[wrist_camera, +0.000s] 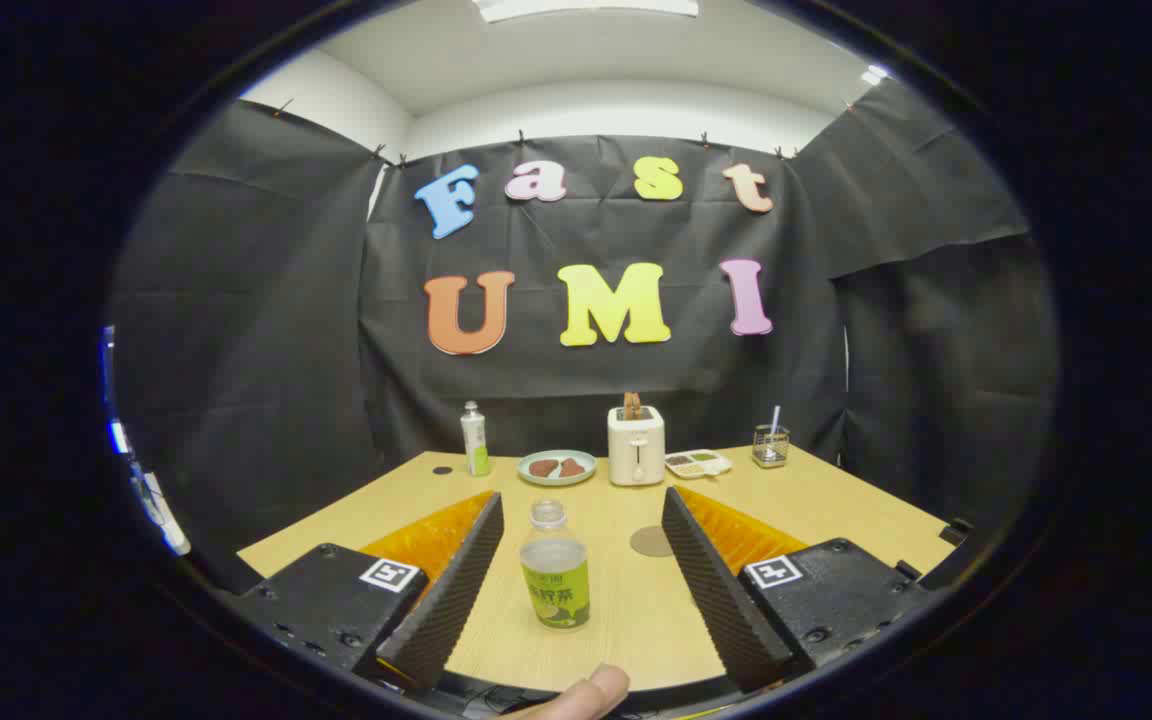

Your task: Take the bottle from table, then pour the juice into the cup, finally place the bottle on the coaster

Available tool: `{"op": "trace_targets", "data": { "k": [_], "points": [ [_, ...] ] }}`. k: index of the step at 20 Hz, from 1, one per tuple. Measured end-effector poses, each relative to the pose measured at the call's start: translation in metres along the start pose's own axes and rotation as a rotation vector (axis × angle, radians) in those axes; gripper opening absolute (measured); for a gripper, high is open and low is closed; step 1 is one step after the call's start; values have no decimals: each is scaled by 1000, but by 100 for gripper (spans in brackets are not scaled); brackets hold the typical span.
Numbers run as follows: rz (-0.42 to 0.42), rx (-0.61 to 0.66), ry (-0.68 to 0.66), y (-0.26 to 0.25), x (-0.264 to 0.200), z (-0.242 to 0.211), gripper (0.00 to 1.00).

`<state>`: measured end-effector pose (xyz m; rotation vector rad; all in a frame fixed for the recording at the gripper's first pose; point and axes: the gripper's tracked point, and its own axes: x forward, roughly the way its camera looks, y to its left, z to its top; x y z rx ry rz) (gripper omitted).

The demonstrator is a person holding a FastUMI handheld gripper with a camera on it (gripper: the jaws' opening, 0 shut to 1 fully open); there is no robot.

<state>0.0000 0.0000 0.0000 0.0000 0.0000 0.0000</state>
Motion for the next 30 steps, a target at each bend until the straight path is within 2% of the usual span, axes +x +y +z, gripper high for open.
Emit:
{"op": "trace_targets", "data": {
  "k": [17,23,28,30],
  "points": [
    [26,-28,5,29,22,-10,100],
    [50,-33,28,40,43,-30,100],
    [9,-56,77,36,77,-58,100],
    [47,-30,100,42,86,-70,100]
  ]
}}
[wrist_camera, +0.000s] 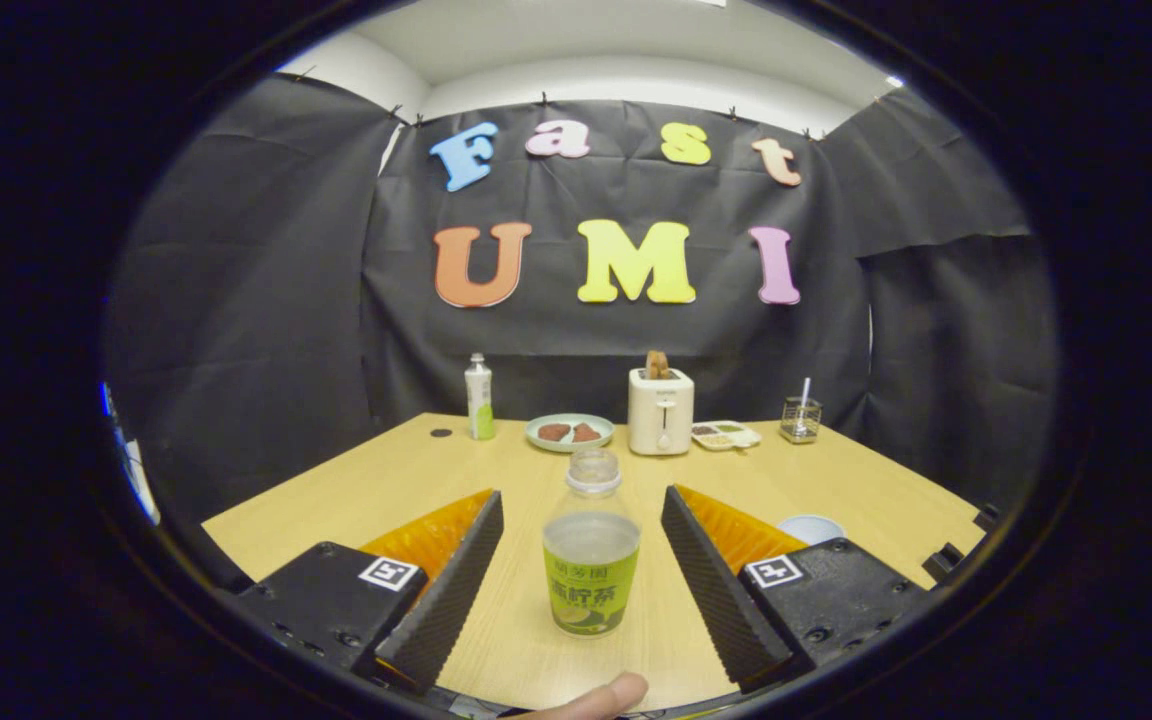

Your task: Take the bottle from table, then pour the juice into the cup, finally place the bottle on the coaster

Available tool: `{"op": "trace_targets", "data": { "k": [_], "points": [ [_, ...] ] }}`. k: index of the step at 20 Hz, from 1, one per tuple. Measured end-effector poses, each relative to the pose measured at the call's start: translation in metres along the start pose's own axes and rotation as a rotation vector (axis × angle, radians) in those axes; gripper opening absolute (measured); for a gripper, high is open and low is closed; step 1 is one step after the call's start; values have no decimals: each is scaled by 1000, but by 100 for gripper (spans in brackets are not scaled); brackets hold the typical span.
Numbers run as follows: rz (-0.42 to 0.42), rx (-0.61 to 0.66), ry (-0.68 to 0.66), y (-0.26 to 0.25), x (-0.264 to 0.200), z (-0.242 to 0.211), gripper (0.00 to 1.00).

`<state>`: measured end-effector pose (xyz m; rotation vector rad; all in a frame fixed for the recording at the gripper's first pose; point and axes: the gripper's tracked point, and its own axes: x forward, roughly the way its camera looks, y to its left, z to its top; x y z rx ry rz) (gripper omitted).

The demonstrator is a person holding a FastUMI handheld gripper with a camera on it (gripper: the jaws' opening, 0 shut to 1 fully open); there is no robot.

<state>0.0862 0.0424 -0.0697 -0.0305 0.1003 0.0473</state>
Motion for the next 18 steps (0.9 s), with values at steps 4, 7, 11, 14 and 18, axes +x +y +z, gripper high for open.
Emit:
{"op": "trace_targets", "data": {
  "k": [4,7,11,14,18],
  "points": [
    [-30,36,23,-9,17,-15,100],
    [-58,-13,66,-11,29,-30,100],
    [-61,-40,108,-10,41,-44,100],
    [-75,-58,117,-11,49,-53,100],
    [-70,-60,78,-13,52,-51,100]
  ]
}}
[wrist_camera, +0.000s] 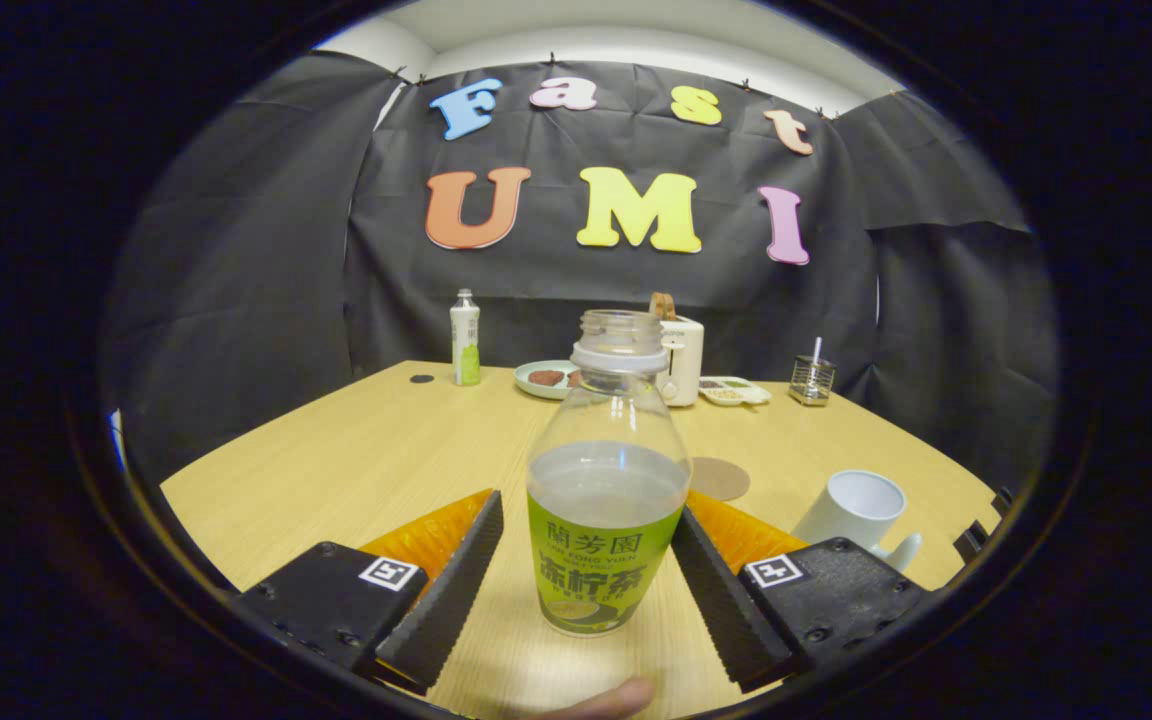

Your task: Take the bottle from table, then pour the juice into the cup, finally place the bottle on the coaster

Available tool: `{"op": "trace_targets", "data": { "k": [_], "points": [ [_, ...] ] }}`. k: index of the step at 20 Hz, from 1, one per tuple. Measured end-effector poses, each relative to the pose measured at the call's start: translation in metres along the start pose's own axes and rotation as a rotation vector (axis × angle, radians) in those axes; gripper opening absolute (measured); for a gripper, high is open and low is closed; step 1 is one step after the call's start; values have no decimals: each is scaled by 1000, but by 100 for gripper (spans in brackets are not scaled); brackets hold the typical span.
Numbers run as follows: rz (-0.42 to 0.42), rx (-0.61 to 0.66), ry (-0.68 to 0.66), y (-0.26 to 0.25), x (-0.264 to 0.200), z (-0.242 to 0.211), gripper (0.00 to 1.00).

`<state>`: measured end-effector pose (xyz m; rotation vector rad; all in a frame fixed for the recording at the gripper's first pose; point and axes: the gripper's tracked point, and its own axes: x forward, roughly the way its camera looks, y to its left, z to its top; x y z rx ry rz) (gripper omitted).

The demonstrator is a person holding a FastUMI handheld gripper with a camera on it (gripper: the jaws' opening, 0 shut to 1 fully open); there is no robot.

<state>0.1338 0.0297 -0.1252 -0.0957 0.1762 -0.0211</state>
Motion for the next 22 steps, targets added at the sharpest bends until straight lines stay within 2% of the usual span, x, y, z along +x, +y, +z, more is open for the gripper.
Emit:
{"op": "trace_targets", "data": {
  "k": [4,6,8,13,19,22],
  "points": [
    [-37,26,-14,-13,7,-5,100],
    [-37,83,-21,-16,7,-7,87],
    [-50,117,-25,-21,4,-8,82],
    [-96,142,-97,-43,-34,12,81],
    [14,267,-86,-23,-41,17,81],
    [81,367,-29,-9,-39,14,81]
  ]
}}
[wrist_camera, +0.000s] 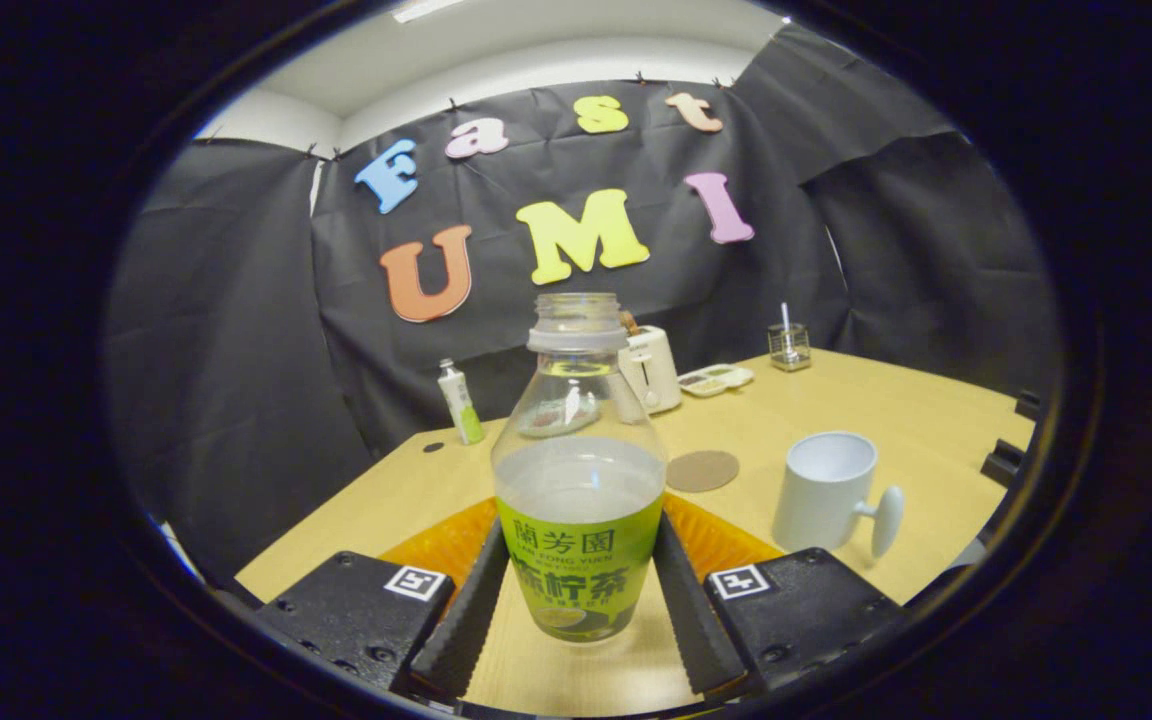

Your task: Take the bottle from table, then pour the juice into the cup, finally place the bottle on the coaster

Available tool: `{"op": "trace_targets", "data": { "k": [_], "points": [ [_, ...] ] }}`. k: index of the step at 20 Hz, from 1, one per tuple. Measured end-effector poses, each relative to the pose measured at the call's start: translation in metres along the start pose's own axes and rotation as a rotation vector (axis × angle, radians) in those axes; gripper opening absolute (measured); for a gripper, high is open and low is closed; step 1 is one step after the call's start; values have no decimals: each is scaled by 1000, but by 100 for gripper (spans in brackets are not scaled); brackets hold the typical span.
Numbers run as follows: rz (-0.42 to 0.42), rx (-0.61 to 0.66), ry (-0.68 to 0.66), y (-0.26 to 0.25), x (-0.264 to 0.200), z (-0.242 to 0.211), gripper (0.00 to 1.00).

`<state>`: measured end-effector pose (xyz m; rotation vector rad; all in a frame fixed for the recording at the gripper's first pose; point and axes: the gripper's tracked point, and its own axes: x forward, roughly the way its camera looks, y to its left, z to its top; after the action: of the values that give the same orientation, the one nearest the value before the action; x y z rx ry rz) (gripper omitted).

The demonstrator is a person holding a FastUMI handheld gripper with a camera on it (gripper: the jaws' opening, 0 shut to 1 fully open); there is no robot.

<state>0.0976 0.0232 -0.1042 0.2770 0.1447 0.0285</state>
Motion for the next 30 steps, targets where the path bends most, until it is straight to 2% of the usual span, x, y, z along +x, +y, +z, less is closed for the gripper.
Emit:
{"op": "trace_targets", "data": {
  "k": [3,7,11,18,25,30],
  "points": [
    [67,101,-1,19,-2,13,81],
    [88,197,-10,16,0,33,81],
    [176,384,-38,16,-3,53,80],
    [261,587,12,16,-4,54,80],
    [410,831,8,30,-4,74,80],
    [446,955,-9,21,-6,92,80]
  ]
}}
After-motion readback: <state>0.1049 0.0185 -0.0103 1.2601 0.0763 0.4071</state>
